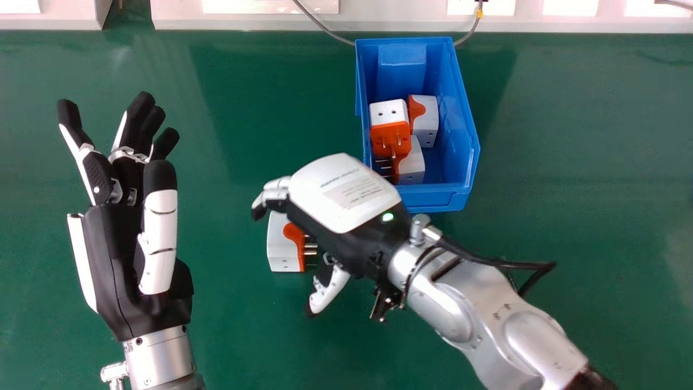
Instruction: Pick all objects and put in blue box
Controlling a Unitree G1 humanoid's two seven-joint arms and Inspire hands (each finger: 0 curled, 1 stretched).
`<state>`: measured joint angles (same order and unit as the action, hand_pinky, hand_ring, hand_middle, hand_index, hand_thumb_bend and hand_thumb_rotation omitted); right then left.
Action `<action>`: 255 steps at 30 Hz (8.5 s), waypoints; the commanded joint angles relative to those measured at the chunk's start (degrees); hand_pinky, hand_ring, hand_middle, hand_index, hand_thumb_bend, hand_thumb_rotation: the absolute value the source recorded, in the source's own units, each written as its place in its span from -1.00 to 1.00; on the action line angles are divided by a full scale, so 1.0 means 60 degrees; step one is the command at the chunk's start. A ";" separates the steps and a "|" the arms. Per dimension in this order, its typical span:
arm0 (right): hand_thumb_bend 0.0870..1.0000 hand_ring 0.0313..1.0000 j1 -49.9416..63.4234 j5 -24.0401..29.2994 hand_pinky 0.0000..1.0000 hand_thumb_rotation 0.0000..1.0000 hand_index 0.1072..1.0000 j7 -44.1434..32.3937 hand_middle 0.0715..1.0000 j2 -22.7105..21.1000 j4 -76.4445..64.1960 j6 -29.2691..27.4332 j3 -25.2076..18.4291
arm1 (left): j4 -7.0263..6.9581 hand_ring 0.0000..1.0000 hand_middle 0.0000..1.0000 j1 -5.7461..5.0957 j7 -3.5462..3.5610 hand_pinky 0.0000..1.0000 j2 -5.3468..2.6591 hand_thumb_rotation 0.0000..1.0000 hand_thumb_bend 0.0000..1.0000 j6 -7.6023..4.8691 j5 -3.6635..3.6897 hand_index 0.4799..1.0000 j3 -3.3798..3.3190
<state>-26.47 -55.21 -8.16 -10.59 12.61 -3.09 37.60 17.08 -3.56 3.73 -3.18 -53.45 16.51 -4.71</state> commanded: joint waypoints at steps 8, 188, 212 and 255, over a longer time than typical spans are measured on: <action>0.64 0.66 -0.1178 -0.1132 0.17 -0.72 0.42 0.1009 0.78 0.0804 0.2595 0.0061 0.1243 | -0.0114 0.76 0.73 0.0086 0.0221 0.73 -0.0493 0.16 0.36 -0.0170 0.0218 0.48 0.0057; 0.03 -0.05 0.1509 -0.0544 -0.13 -1.00 0.00 0.0101 0.07 -0.0016 0.0251 0.1633 0.0093 | -0.0248 0.76 0.73 0.0022 -0.0260 0.70 -0.0585 0.19 0.39 -0.0164 -0.0245 0.46 0.0223; -0.06 -0.23 0.1527 -0.0057 -0.20 -1.00 -0.10 0.0648 -0.05 -0.0196 -0.0120 0.1116 0.0024 | -0.0272 0.75 0.73 -0.0024 -0.0165 0.70 -0.0539 0.18 0.36 -0.0150 -0.0115 0.47 0.0237; -0.10 -0.09 -0.1401 0.1216 -0.26 -1.00 -0.11 0.5242 -0.11 -0.0449 0.3226 0.0095 -0.2837 | -0.0437 0.75 0.75 0.0043 -0.0133 0.70 -0.0502 0.16 0.31 -0.0052 0.0002 0.47 0.0235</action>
<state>-31.91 -47.69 20.86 -13.49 30.38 -1.41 20.22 15.80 -3.61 2.63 -3.16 -53.07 16.47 -3.56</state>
